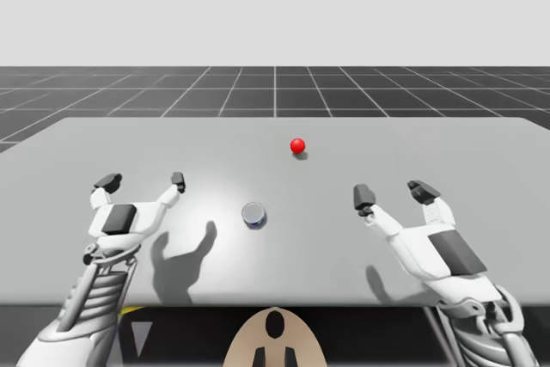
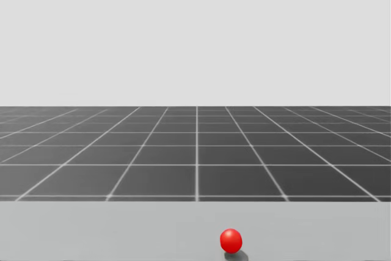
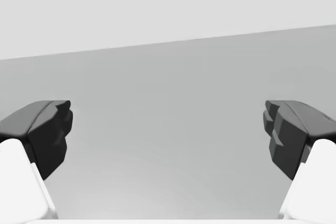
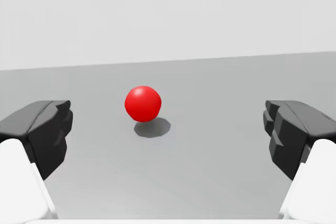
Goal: Watch the red light. When it turns green, pick up the object.
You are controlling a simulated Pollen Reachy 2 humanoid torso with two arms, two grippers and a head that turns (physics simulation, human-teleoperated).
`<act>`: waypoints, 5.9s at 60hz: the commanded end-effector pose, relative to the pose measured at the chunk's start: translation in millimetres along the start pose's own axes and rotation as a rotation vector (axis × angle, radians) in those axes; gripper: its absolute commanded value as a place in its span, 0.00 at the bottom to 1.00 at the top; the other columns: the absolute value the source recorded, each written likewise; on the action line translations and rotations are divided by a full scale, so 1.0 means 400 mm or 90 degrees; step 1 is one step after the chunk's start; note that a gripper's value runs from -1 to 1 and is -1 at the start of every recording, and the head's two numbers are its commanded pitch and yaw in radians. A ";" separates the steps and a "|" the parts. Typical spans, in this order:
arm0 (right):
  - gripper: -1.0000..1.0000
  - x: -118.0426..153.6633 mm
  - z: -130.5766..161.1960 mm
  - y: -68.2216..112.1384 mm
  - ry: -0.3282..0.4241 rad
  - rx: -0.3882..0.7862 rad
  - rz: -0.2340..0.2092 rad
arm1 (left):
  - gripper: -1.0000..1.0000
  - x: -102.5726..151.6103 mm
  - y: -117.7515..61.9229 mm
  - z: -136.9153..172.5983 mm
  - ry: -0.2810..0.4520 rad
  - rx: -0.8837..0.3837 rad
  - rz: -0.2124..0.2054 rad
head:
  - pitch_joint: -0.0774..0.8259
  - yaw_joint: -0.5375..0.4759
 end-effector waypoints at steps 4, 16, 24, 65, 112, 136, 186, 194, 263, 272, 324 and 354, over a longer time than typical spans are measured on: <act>0.00 -0.010 0.027 0.022 0.012 -0.005 -0.074 | 0.00 0.000 0.012 0.006 0.017 0.019 0.005 | 0.09 0.54; 0.00 -0.014 0.012 0.018 0.028 -0.061 -0.038 | 0.00 0.003 0.020 0.006 0.008 0.023 0.009 | 0.19 0.53; 0.00 -0.019 0.011 0.023 0.034 -0.061 -0.028 | 0.00 0.008 0.021 0.010 -0.025 0.027 0.006 | 0.32 0.52; 0.00 -0.022 0.011 0.023 0.018 -0.054 -0.022 | 0.00 0.012 0.019 0.013 -0.041 0.020 0.003 | 0.54 0.43; 0.00 -0.023 0.012 0.026 0.017 -0.050 -0.022 | 0.00 0.015 0.016 0.017 -0.038 0.014 0.003 | 0.55 0.44; 0.00 -0.023 0.013 0.026 0.016 -0.049 -0.018 | 0.00 0.013 0.015 0.016 -0.036 0.011 0.002 | 0.55 0.44; 0.00 -0.025 0.015 0.029 0.024 -0.041 -0.013 | 0.00 0.006 -0.008 0.014 -0.021 -0.018 -0.006 | 0.85 0.61; 0.00 -0.025 0.015 0.029 0.024 -0.042 -0.013 | 0.00 0.014 -0.013 0.017 -0.014 -0.048 0.018 | 0.85 0.62; 0.00 -0.025 0.010 0.013 0.020 -0.046 -0.005 | 0.00 -0.072 -0.362 0.072 0.268 -0.488 0.079 | 0.84 0.62; 0.00 -0.024 0.011 0.013 0.019 -0.045 -0.006 | 0.00 -0.079 -0.398 0.059 0.295 -0.495 0.103 | 0.84 0.61; 0.00 -0.023 0.015 0.019 0.016 -0.041 -0.010 | 0.97 -0.090 -0.451 0.081 0.299 -0.524 0.099 | 0.60 0.62; 0.00 -0.024 0.020 0.018 0.013 -0.022 -0.003 | 1.00 0.131 -0.340 0.040 0.192 -0.506 0.124 | 0.44 0.63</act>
